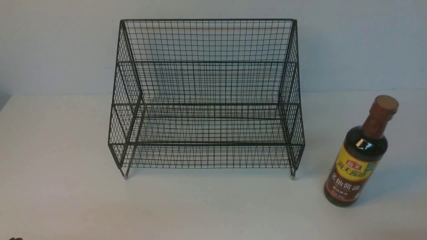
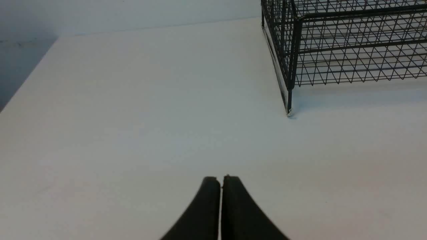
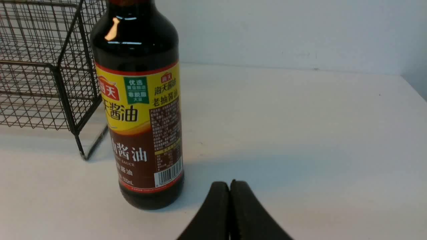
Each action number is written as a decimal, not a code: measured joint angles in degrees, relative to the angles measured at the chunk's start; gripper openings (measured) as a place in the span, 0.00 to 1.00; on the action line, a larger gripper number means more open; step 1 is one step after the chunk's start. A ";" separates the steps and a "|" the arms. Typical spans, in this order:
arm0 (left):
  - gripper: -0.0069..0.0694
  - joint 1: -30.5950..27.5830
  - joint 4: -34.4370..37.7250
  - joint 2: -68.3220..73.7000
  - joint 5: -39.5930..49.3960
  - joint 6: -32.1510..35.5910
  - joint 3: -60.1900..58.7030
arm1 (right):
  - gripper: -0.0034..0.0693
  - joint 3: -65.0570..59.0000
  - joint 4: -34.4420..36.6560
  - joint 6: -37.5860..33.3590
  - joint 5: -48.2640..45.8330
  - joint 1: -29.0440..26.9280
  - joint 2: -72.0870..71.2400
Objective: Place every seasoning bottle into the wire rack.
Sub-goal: Use the right arm to grab the condiment bottle closest to it
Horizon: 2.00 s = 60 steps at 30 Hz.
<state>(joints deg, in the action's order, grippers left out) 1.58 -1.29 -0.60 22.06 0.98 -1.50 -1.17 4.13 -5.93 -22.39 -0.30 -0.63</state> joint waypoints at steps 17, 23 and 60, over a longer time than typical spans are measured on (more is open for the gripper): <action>0.08 0.00 0.00 0.00 0.00 0.00 0.00 | 0.03 0.00 0.00 0.00 0.00 0.00 0.00; 0.08 0.00 0.00 0.00 0.00 0.00 0.00 | 0.03 0.00 0.00 0.00 0.00 0.00 0.00; 0.08 0.00 0.00 0.00 0.00 0.00 0.00 | 0.03 18.56 0.01 9.49 33.00 0.30 28.38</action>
<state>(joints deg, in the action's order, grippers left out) 1.58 -1.29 -0.60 22.06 0.98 -1.50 17.39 4.14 3.56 10.61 0.00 27.75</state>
